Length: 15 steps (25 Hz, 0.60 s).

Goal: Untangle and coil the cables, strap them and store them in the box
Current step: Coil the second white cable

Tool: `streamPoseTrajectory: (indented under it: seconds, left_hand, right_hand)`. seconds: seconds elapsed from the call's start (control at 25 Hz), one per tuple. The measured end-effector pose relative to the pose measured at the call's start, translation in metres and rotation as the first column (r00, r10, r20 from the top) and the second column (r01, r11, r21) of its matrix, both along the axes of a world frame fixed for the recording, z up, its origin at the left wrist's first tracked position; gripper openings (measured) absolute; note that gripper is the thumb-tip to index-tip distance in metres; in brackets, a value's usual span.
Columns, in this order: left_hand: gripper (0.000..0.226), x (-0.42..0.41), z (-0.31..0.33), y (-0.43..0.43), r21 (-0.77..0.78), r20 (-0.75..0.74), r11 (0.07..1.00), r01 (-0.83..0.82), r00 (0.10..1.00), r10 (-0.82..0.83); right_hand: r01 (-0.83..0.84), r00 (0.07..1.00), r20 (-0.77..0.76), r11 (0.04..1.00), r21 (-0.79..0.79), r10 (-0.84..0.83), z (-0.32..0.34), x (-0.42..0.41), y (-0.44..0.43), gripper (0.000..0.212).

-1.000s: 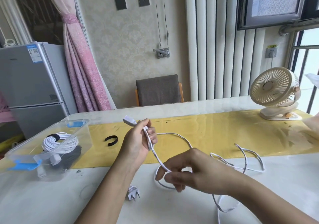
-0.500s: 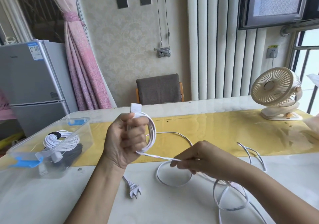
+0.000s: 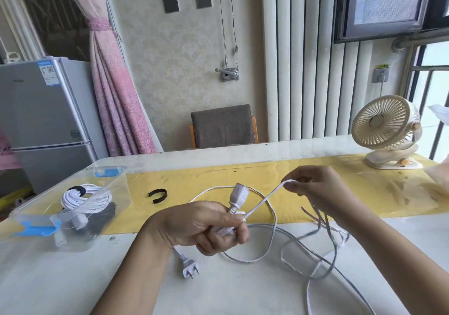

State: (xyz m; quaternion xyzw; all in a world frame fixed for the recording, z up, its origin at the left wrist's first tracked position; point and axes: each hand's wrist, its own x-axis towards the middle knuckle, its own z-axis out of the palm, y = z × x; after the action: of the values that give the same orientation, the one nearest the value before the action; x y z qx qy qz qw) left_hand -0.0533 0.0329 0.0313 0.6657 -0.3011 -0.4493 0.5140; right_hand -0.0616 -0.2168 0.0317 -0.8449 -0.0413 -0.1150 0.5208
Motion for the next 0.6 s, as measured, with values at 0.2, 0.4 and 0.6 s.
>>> streamPoseTrajectory:
  seconds: [0.2, 0.4, 0.6]
  left_hand:
    - [0.045, 0.003, -0.010, -0.017, 0.135, 0.205, 0.931, -0.340, 0.929, 0.309]
    - [0.055, 0.014, -0.014, -0.017, 0.006, 0.109, 0.782, -0.624, 0.777, 0.619]
    - [0.064, 0.019, -0.017, -0.024, -0.064, 0.037, 0.648, -0.759, 0.647, 0.762]
  right_hand:
    - [0.069, 0.996, 0.062, 0.998, 0.005, -0.069, 0.011, -0.005, -0.005, 0.023]
    - [-0.197, 0.980, 0.059, 0.972, 0.124, 0.191, 0.016, -0.014, 0.002, 0.026]
    - [-0.530, 0.847, 0.123, 0.838, 0.132, 0.517, 0.010, -0.022, 0.016, 0.022]
